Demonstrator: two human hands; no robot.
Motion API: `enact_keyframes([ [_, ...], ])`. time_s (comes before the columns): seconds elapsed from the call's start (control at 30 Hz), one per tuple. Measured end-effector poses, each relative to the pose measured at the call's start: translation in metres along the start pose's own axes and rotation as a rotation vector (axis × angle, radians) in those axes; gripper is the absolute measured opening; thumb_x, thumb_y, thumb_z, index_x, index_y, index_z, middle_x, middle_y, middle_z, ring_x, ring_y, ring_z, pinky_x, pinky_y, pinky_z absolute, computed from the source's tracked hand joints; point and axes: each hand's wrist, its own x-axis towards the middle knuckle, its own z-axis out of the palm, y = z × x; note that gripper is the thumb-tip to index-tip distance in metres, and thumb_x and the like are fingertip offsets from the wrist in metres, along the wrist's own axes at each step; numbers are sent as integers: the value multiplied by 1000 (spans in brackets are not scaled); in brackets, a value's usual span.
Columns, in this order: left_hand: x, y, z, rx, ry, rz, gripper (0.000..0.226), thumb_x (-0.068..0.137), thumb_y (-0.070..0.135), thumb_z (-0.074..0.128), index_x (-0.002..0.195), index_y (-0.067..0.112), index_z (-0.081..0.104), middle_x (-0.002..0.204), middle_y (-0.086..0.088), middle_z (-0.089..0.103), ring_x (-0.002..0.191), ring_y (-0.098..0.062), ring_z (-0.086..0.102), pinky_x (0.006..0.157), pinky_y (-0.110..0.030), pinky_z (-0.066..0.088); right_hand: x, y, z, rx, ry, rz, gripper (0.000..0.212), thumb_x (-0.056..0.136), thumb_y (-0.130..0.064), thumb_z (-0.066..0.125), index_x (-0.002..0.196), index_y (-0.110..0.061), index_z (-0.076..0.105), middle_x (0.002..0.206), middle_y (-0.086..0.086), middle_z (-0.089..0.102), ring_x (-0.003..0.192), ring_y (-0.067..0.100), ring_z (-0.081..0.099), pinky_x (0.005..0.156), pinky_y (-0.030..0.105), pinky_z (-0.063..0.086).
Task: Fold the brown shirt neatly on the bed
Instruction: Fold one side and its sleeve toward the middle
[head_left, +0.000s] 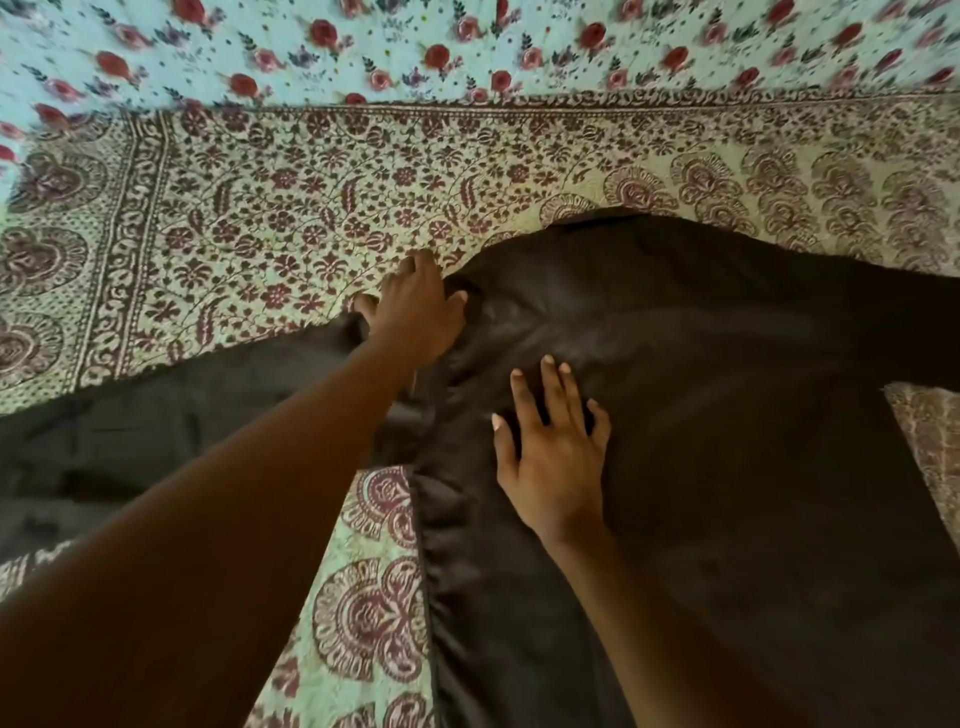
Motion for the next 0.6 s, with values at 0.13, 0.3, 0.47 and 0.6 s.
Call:
enact_keyframes([
  [0.13,26,-4,0,-134,-18,-42,35,96,29,68,124,11,58,129,-12,61,127,-32,51,109,-55,36,-2,-1,4,9,12,-5,53,104,-52,39,149,-26,51,165,10,37,155,25,30,115,54,29],
  [0.3,40,-4,-8,-326,-63,-35,18,87,10,68,104,15,67,99,-11,67,91,-25,66,68,-36,55,-2,0,4,0,4,4,52,104,-51,40,149,-27,50,166,9,35,156,24,29,116,54,28],
  [0.47,47,1,-8,-436,7,-5,31,80,21,82,103,20,61,100,-5,66,80,-13,61,61,-29,51,-2,0,4,6,1,-1,53,103,-51,41,150,-27,50,166,10,35,156,25,28,116,54,28],
  [0.6,39,-4,1,-232,126,76,28,89,20,73,110,23,56,109,-7,65,97,-26,64,84,-44,57,-2,0,3,11,1,-6,53,103,-50,40,150,-27,50,166,11,34,156,25,28,116,54,28],
])
